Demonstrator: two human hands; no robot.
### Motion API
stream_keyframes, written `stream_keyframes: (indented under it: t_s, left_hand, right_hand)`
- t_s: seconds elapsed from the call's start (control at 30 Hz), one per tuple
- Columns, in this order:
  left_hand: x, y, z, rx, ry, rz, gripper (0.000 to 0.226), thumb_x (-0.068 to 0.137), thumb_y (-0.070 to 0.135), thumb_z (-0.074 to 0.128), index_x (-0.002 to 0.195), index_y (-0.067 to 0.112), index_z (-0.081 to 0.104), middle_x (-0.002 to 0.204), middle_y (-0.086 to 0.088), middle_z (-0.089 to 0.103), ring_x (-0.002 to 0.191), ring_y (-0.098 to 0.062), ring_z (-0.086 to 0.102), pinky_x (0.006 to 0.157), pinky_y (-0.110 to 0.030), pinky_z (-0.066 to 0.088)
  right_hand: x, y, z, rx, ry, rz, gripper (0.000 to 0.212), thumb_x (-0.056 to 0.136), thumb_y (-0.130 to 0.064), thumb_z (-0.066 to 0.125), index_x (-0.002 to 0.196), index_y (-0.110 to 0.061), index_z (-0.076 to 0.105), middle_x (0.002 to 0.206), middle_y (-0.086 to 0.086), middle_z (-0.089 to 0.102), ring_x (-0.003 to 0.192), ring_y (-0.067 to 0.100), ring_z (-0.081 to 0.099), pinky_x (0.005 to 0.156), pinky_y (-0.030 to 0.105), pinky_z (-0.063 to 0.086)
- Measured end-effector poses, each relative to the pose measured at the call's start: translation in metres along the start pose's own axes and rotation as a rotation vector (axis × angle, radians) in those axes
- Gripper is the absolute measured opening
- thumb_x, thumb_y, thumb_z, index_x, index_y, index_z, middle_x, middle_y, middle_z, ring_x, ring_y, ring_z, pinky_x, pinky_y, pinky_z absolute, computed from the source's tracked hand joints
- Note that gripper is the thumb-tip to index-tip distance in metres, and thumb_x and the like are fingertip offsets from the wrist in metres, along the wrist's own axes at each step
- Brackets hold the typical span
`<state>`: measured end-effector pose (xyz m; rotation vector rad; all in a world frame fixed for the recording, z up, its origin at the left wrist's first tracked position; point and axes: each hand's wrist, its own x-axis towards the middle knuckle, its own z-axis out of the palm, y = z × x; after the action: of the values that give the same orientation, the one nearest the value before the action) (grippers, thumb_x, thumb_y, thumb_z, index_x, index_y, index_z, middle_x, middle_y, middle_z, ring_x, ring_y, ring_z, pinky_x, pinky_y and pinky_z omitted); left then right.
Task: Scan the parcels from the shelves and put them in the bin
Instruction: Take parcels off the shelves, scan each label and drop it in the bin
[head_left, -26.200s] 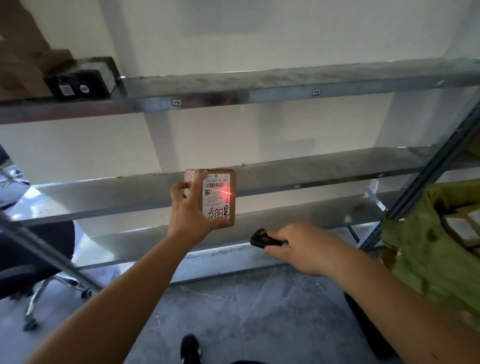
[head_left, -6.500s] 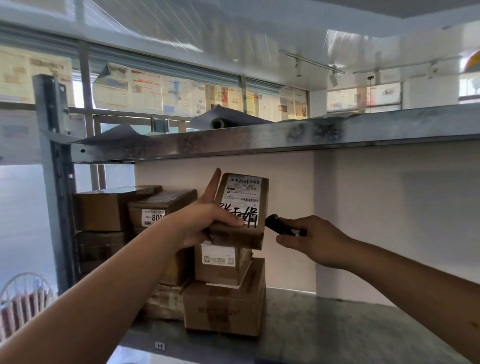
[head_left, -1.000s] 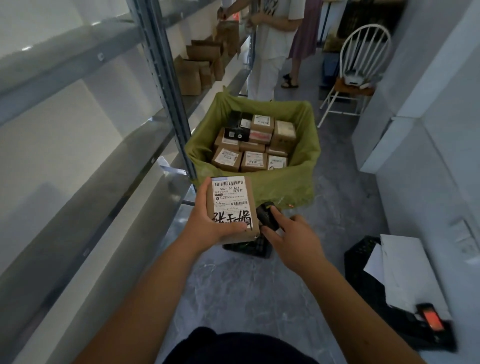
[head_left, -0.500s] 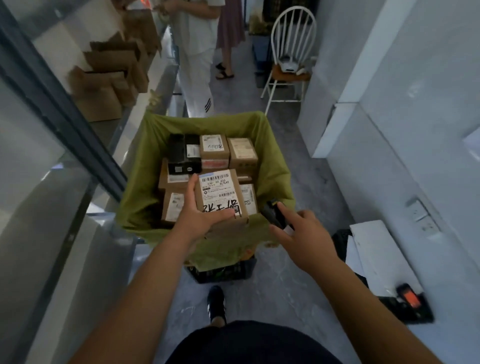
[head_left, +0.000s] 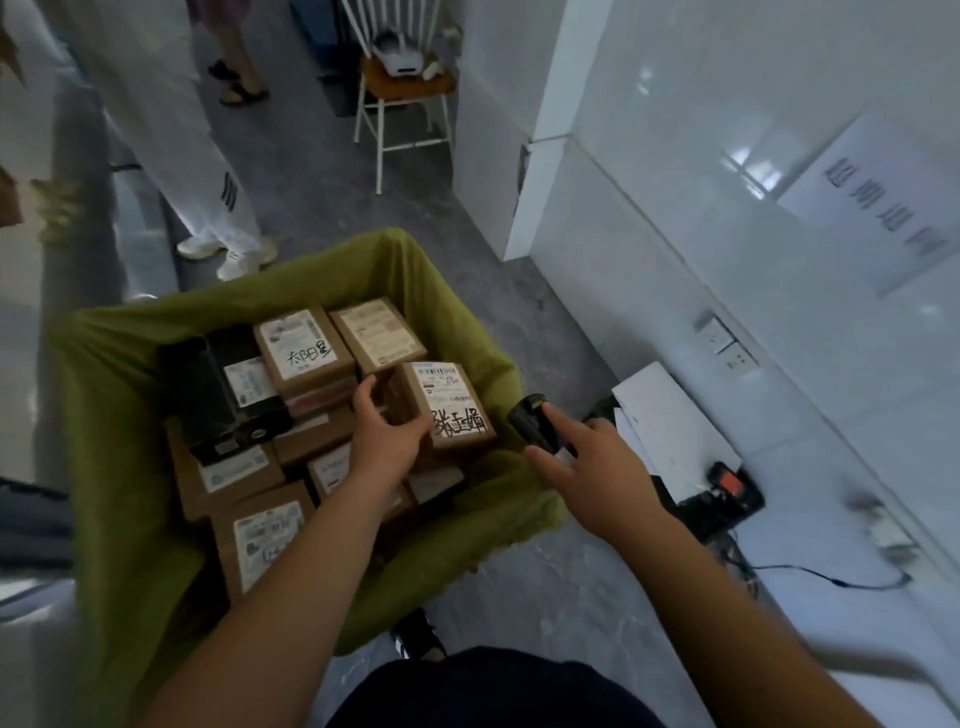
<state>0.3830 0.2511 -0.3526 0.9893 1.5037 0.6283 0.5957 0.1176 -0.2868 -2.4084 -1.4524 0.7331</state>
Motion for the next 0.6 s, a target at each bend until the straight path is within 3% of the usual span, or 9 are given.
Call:
stream_keyframes:
  t_s: [0.2,0.3,0.4,0.47,0.6]
  left_hand:
    - [0.013,-0.012,0.013,0.198,-0.109,-0.033,0.094,0.094,0.011,0.072,0.161,0.044,0.016,0.159,-0.004,0.045,0.137,-0.030,0.052,0.109,-0.051,0.049]
    - [0.007,-0.013,0.022,0.199,-0.080,-0.021,0.078,0.102,0.030,0.065,0.162,0.042,0.016,0.160,-0.005,0.044,0.140,-0.032,0.049,0.111,-0.049,0.045]
    - [0.010,-0.012,0.032,0.190,-0.072,-0.045,0.098,0.093,0.048,0.075,0.164,0.038,0.008,0.164,-0.006,0.040,0.142,-0.034,0.047,0.113,-0.055,0.045]
    - [0.013,-0.011,0.036,0.162,-0.042,-0.084,0.106,0.090,0.045,0.079,0.165,0.036,0.004,0.167,-0.006,0.034,0.145,-0.034,0.044,0.115,-0.057,0.043]
    - [0.010,-0.014,0.042,0.008,0.060,-0.138,0.095,0.098,0.027,0.072,0.166,0.033,0.006,0.164,-0.010,0.038,0.142,-0.034,0.046,0.109,-0.044,0.043]
  right_hand:
    - [0.002,0.009,0.002,0.012,-0.020,0.066,0.072,0.092,-0.073,0.051,0.157,-0.051,0.030,0.114,0.000,0.049,0.098,0.020,0.057,0.088,0.042,0.055]
    - [0.005,0.010,0.004,0.032,-0.038,0.049,0.070,0.093,-0.071,0.053,0.156,-0.051,0.032,0.115,-0.001,0.048,0.099,0.019,0.057,0.089,0.041,0.055]
    - [0.013,0.012,0.003,0.054,-0.058,0.011,0.070,0.092,-0.069,0.055,0.156,-0.049,0.034,0.116,0.001,0.050,0.100,0.019,0.058,0.090,0.043,0.055]
    - [0.018,0.015,0.001,0.055,-0.087,-0.027,0.070,0.093,-0.068,0.056,0.156,-0.049,0.034,0.117,0.001,0.050,0.102,0.020,0.058,0.091,0.043,0.055]
    - [0.029,0.025,-0.009,0.027,-0.162,-0.121,0.069,0.094,-0.067,0.056,0.157,-0.048,0.034,0.122,0.002,0.050,0.106,0.021,0.059,0.092,0.042,0.054]
